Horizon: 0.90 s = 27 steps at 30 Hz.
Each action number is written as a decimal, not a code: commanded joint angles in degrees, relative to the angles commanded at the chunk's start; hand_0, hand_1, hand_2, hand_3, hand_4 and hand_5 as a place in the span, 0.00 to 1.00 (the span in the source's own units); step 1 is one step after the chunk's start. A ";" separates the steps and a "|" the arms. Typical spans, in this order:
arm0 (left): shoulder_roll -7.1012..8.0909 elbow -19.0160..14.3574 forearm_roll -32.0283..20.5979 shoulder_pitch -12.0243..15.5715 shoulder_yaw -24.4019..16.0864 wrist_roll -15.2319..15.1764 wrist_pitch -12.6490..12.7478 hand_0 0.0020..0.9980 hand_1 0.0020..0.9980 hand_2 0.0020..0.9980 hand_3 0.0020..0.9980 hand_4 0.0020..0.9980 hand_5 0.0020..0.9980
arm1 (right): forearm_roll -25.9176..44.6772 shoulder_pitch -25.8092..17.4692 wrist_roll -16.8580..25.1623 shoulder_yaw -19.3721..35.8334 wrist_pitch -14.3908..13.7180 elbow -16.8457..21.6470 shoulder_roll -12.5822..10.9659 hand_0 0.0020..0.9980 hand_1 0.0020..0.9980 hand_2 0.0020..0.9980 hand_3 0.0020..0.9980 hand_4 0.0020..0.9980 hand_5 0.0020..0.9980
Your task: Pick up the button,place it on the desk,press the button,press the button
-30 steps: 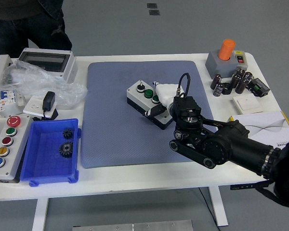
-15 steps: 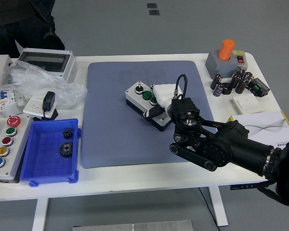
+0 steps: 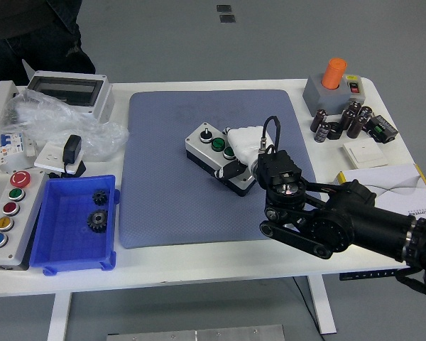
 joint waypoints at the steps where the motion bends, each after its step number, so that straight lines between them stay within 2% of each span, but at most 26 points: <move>1: 0.00 0.00 0.00 0.00 -0.03 -0.02 0.01 0.60 0.62 0.60 0.62 0.62 0.34 | -0.30 0.23 0.95 -0.77 -0.49 0.60 -0.42 0.29 0.46 0.38 0.32 0.67 0.07; 6: -0.05 0.01 0.06 0.07 -0.18 -0.06 0.03 0.60 0.62 0.60 0.62 0.62 0.34 | -0.88 1.40 6.42 -3.94 -3.24 2.87 -2.01 0.29 0.46 0.38 0.32 0.67 0.07; 7: -0.06 0.01 0.05 0.07 -0.17 -0.05 0.03 0.60 0.62 0.60 0.62 0.61 0.35 | -0.94 1.61 7.42 -4.47 -3.74 3.13 -2.21 0.35 0.47 0.37 0.32 0.67 0.07; 13: -0.07 0.00 0.16 0.14 -0.33 -0.07 0.04 0.60 0.62 0.60 0.62 0.61 0.35 | -0.27 2.75 13.75 -7.86 -6.42 3.72 -3.21 0.35 0.47 0.37 0.32 0.67 0.07; 25: -0.13 0.01 0.20 0.26 -0.42 -0.21 -0.01 0.60 0.62 0.60 0.62 0.60 0.37 | -1.52 3.32 18.21 -9.70 -6.19 2.86 -5.07 0.38 0.48 0.35 0.31 0.65 0.04; 27: -0.15 0.02 0.12 0.26 -0.33 -0.25 -0.02 0.60 0.62 0.60 0.62 0.60 0.37 | -2.25 3.19 19.87 -9.59 -6.36 2.70 -5.49 0.38 0.49 0.36 0.32 0.64 0.00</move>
